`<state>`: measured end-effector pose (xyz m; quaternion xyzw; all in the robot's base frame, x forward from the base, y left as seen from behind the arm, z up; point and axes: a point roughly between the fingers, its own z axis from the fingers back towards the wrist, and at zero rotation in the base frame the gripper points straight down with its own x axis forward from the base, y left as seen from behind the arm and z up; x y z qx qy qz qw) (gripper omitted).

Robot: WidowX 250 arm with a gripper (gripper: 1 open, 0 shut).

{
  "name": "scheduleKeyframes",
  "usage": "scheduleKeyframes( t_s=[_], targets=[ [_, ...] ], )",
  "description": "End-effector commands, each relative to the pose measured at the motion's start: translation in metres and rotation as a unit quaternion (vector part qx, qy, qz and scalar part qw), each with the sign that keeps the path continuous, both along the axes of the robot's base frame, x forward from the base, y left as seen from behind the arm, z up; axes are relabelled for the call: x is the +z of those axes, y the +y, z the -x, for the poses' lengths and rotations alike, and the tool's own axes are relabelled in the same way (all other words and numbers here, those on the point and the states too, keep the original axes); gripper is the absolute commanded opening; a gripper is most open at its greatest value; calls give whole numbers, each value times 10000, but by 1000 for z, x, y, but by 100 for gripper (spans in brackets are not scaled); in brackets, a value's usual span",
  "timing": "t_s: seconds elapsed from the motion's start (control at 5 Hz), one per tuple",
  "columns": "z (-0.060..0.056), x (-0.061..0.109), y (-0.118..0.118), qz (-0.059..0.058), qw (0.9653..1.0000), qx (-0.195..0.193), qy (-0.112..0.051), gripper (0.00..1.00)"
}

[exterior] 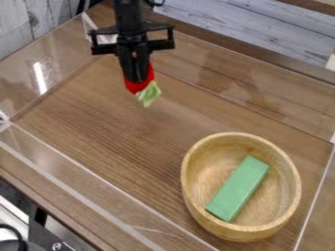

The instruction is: Move the red object to the left side of the table

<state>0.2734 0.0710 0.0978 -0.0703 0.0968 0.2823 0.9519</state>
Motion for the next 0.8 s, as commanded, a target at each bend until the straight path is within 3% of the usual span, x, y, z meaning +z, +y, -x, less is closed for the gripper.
scheduleKeyframes(
  t_s=[0.0,0.4,0.6],
  targets=[
    [-13,15,2,-34,9996,-178,-237,0],
    [-20,16,-5,37,9998,181,-109,0],
    [-16,8,-20,60,9998,175,-43,0]
  ],
)
